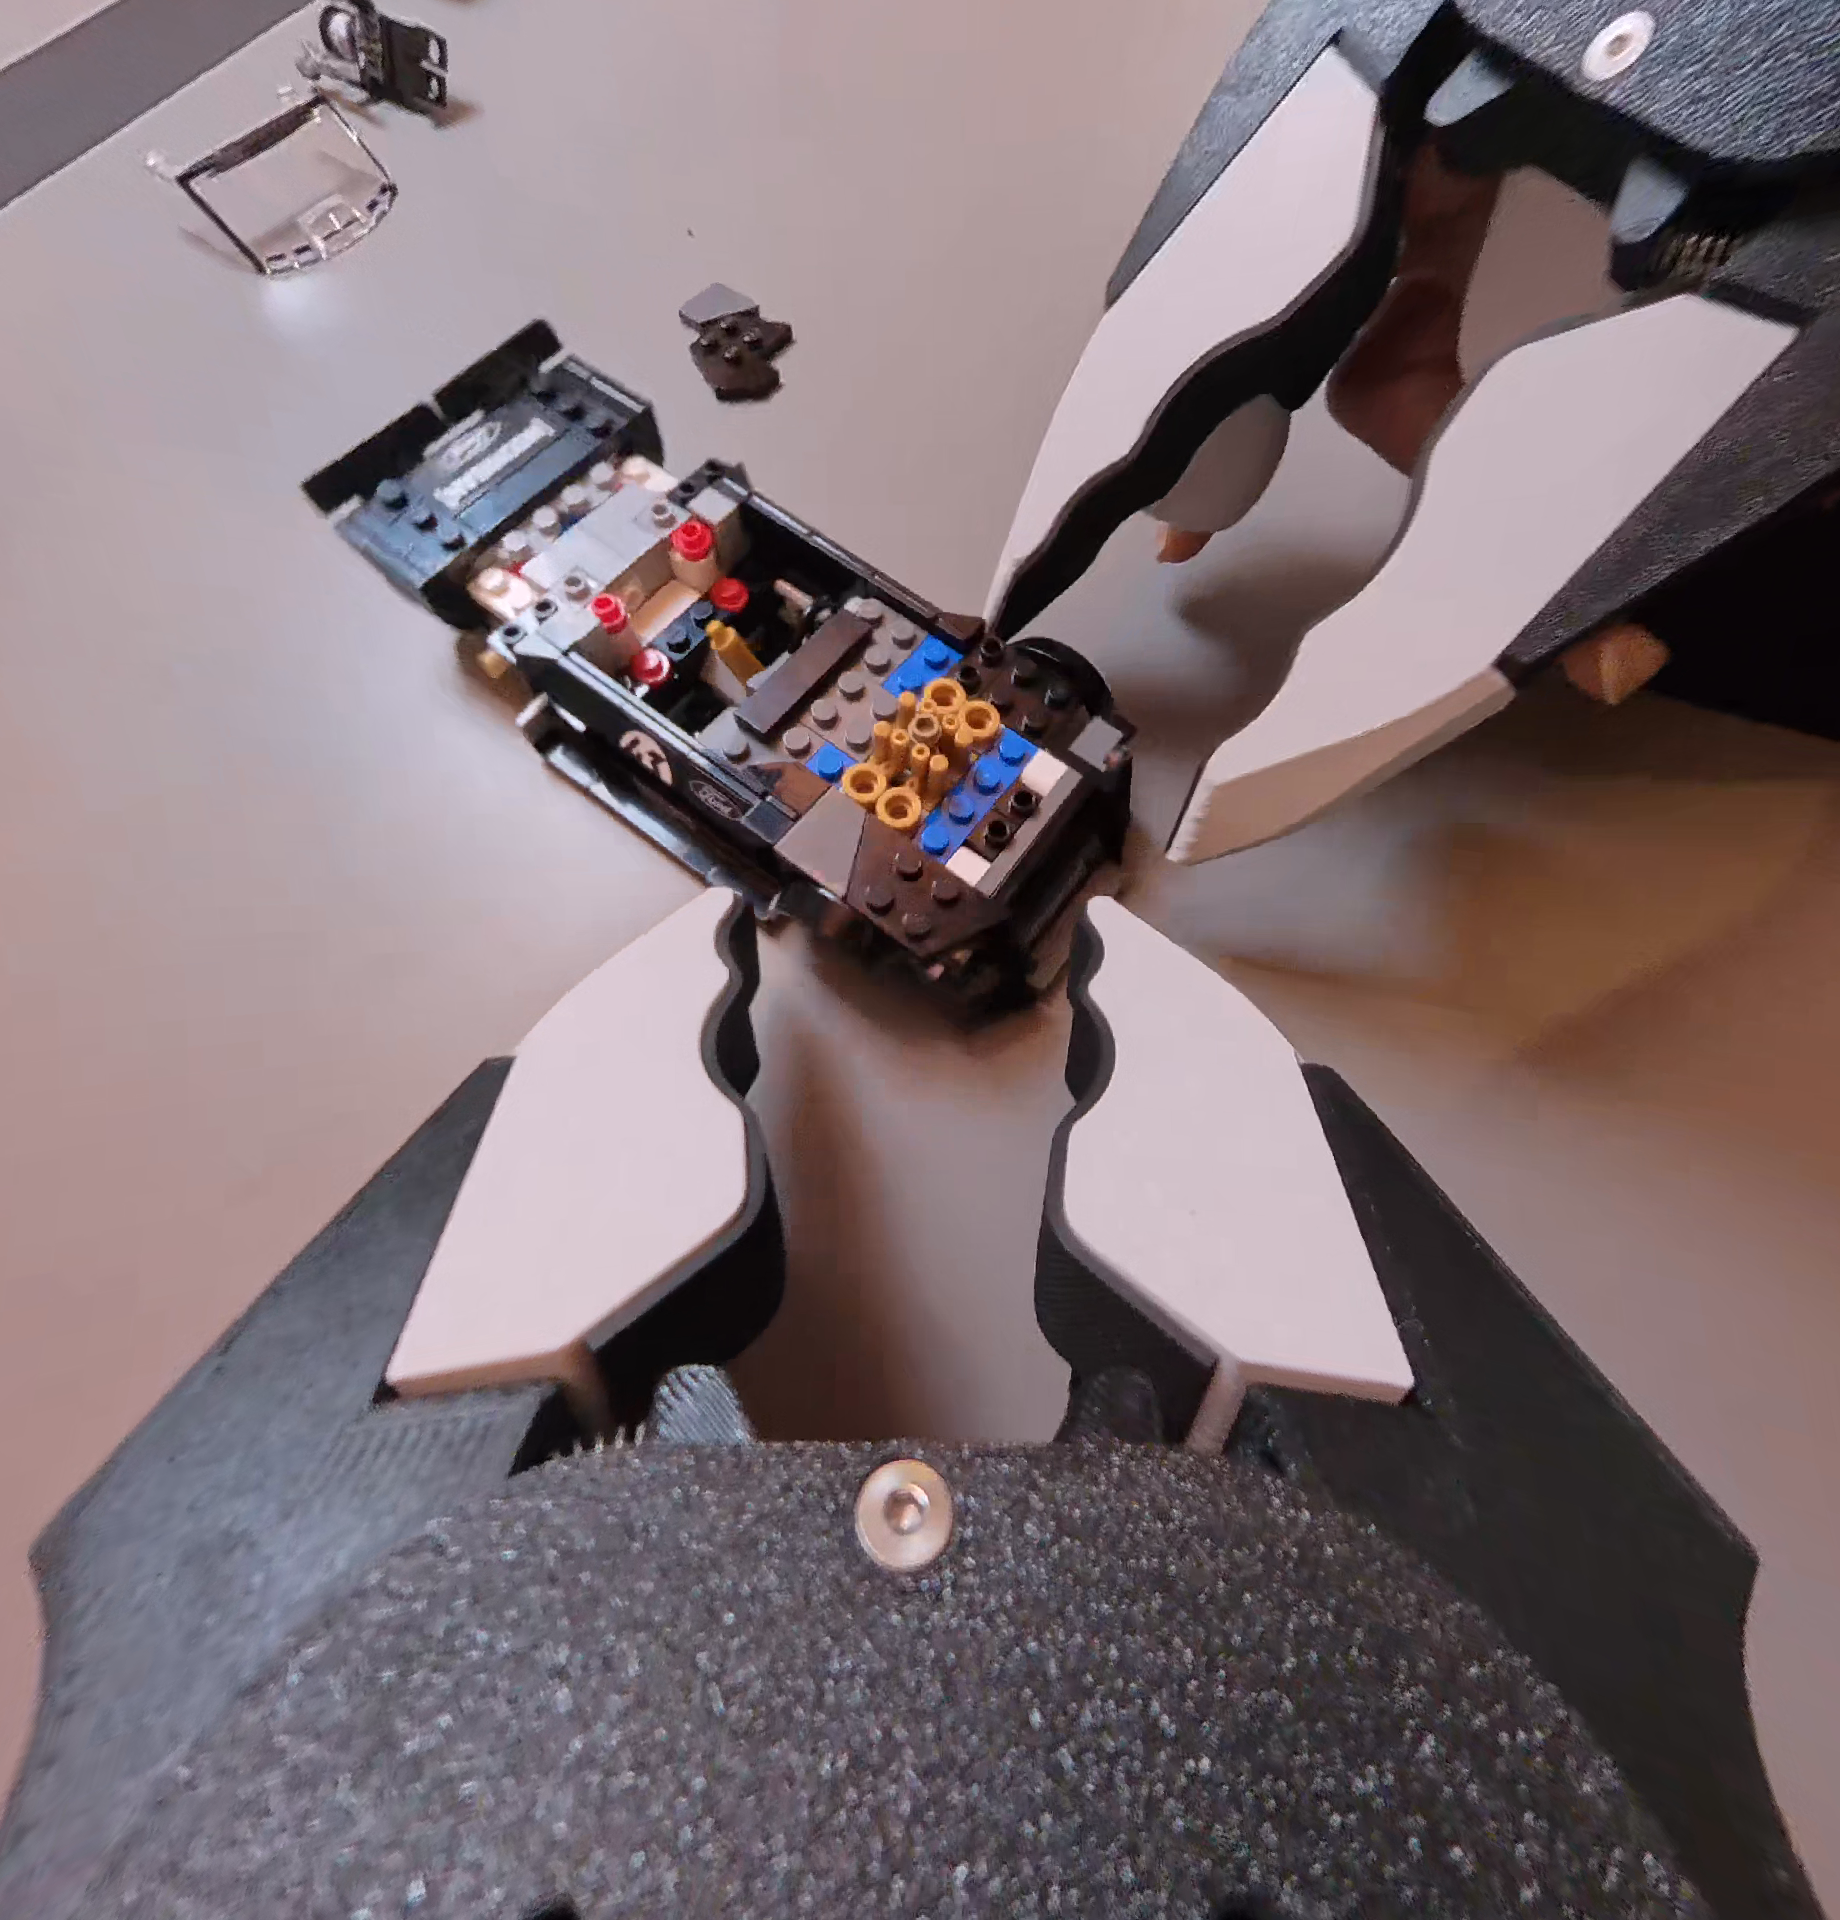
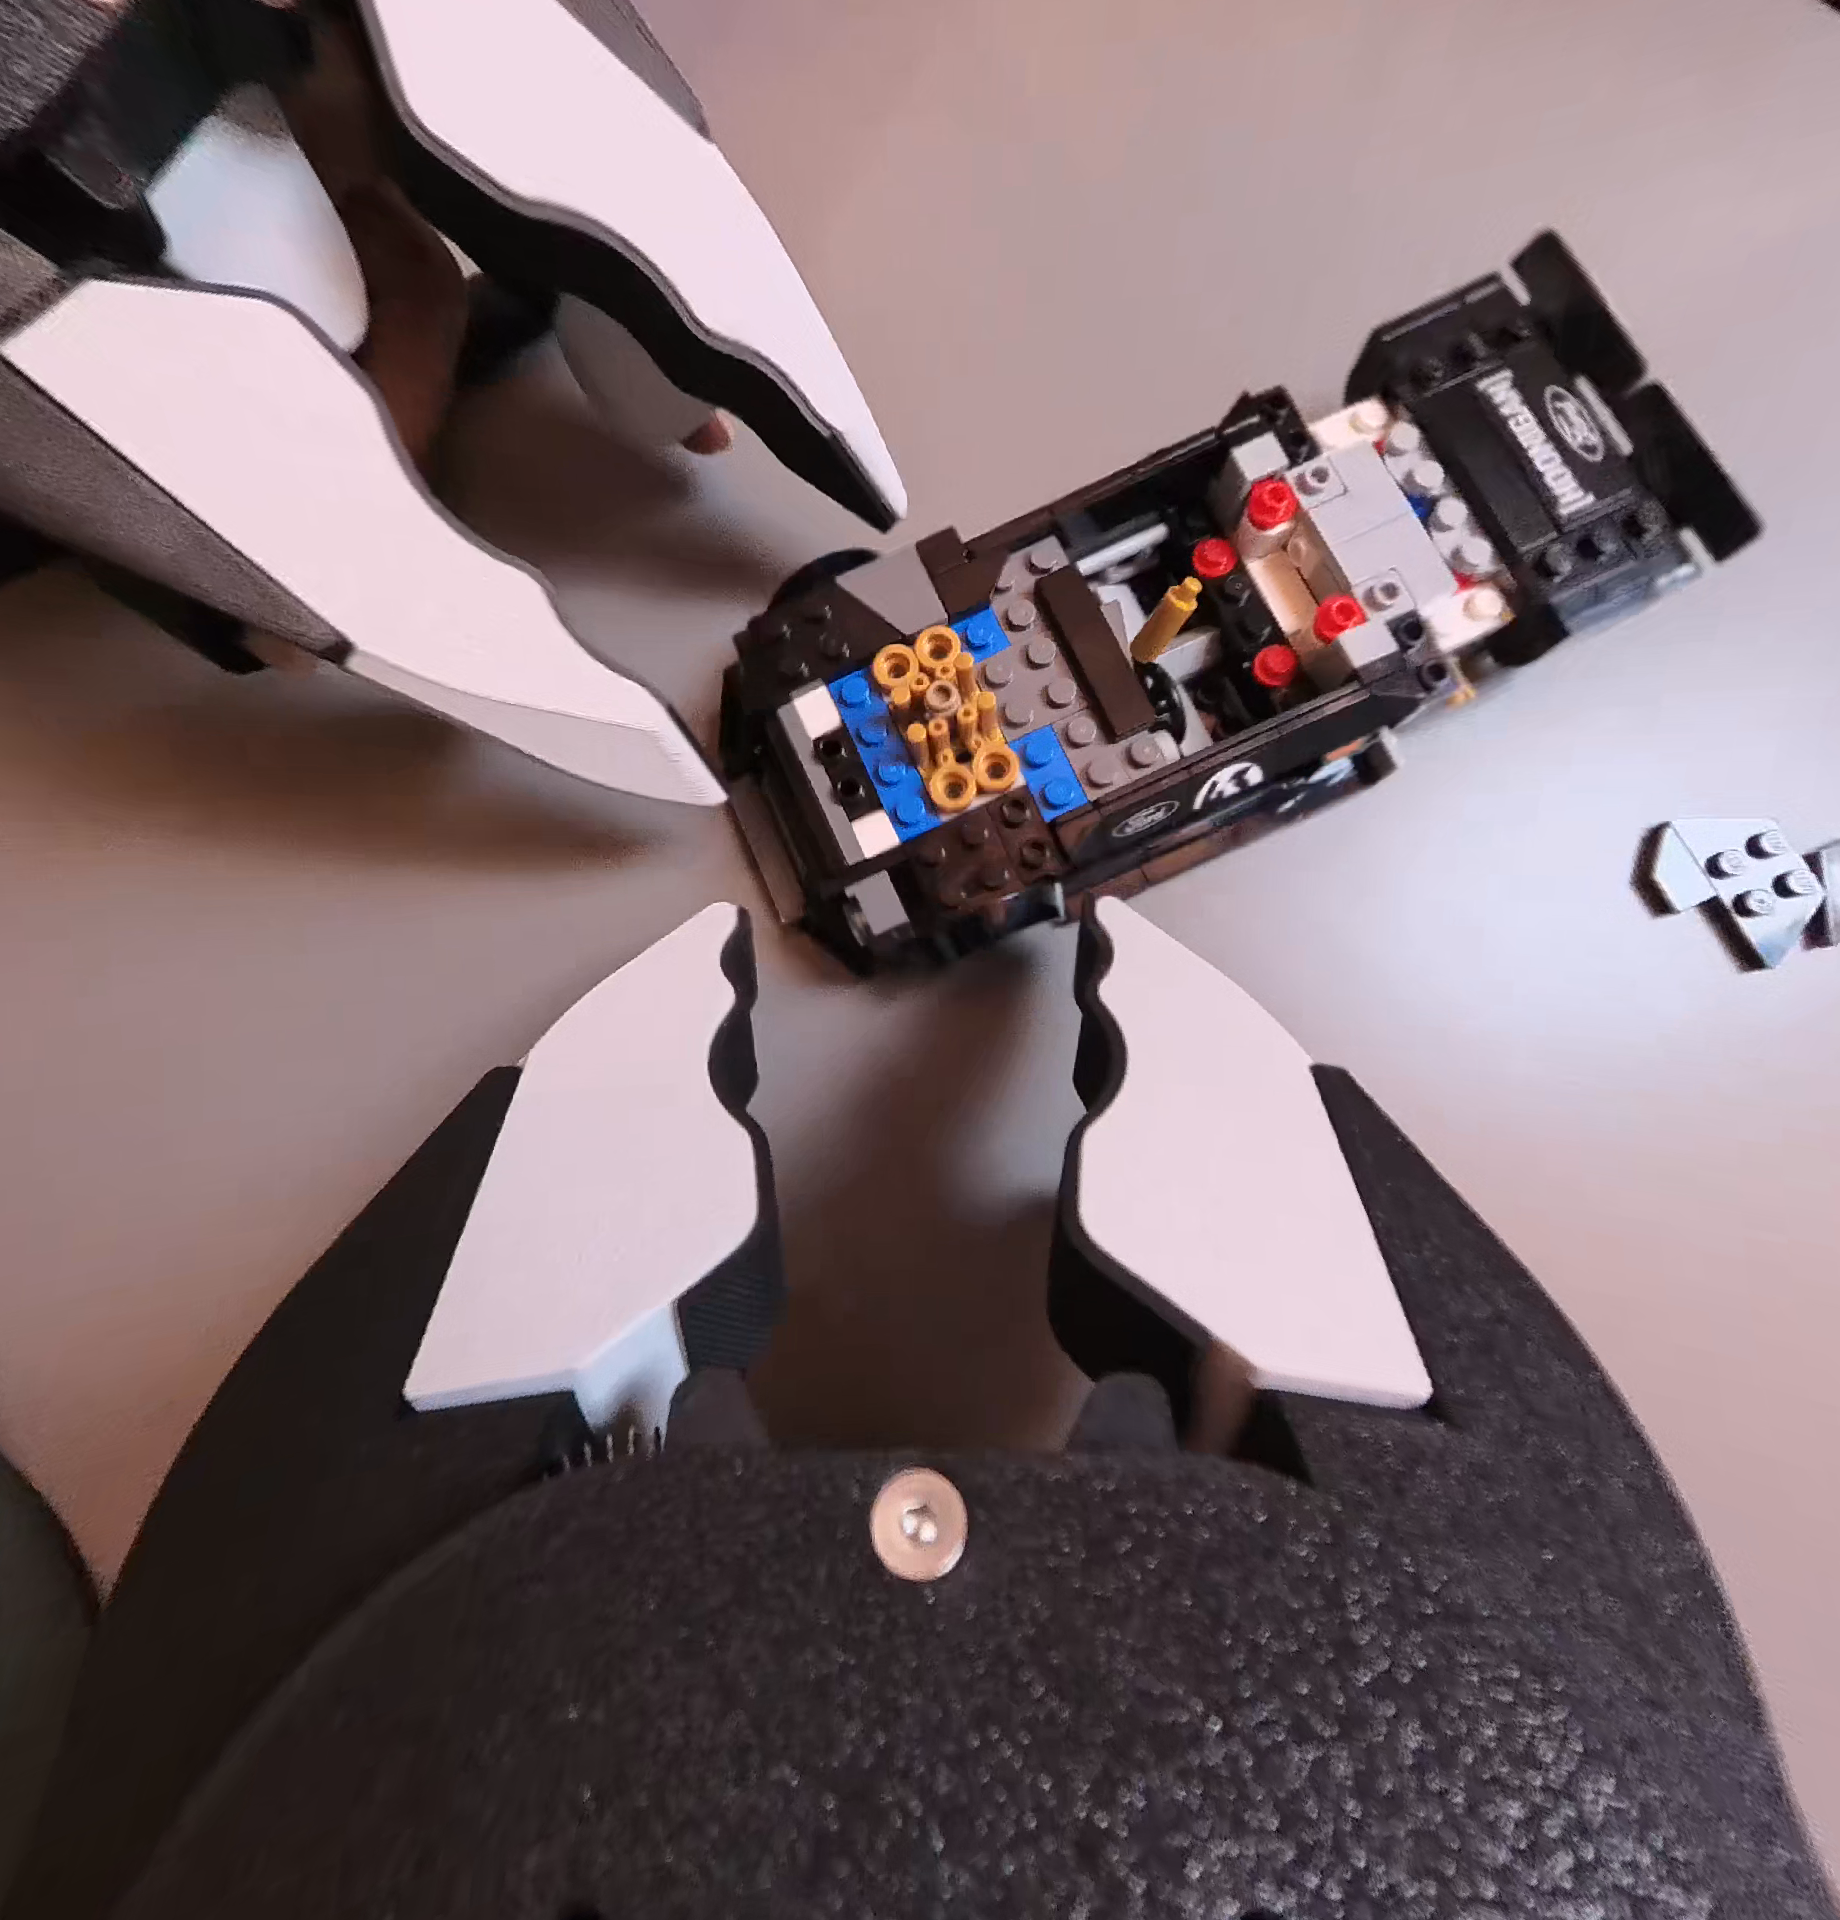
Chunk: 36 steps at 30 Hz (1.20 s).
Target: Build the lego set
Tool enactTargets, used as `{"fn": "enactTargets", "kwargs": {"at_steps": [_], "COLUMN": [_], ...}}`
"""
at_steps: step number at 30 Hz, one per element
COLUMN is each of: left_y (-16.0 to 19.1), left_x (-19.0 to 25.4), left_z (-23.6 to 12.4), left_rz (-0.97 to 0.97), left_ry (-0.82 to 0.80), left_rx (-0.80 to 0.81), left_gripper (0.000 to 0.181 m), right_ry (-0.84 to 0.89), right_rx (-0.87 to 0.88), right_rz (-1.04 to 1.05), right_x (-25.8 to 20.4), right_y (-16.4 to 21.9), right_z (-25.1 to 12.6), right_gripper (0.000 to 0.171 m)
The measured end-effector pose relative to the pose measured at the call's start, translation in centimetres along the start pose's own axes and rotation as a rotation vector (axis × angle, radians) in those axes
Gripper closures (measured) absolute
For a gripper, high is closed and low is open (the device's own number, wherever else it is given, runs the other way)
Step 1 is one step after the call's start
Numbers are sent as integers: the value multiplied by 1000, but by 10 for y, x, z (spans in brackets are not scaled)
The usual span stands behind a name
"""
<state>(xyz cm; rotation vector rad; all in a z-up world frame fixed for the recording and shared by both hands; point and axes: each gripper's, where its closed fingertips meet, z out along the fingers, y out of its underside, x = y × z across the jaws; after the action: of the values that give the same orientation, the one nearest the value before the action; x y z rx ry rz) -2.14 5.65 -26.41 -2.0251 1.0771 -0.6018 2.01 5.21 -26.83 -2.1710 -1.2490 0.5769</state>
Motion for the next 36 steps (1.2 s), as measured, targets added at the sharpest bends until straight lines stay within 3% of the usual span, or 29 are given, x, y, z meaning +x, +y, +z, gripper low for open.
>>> {"fn": "enactTargets", "kwargs": {"at_steps": [6,11,17,21,36], "left_y": [4,5,12,14,-6], "left_x": [2,-4,-16,-19,-37], "left_z": [4,3,-4,-9,-27], "left_rz": [10,22,11,-24,-64], "left_ry": [3,-25,-38,10,-35], "left_rx": [-16,-25,-45,-48,81], "left_gripper": [132,133,136,126,127], "right_ry": [26,5,29,-41,-114], "right_rx": [-36,-38,-18,32,210], "right_rz": [9,-66,-111,-94,-166], "right_x": [14,6,-1,-14,-34], "right_y": [11,6,-5,-10,-32], "right_z": [1,8,17,20,16], "right_gripper": [111,124,127,128,127]}}
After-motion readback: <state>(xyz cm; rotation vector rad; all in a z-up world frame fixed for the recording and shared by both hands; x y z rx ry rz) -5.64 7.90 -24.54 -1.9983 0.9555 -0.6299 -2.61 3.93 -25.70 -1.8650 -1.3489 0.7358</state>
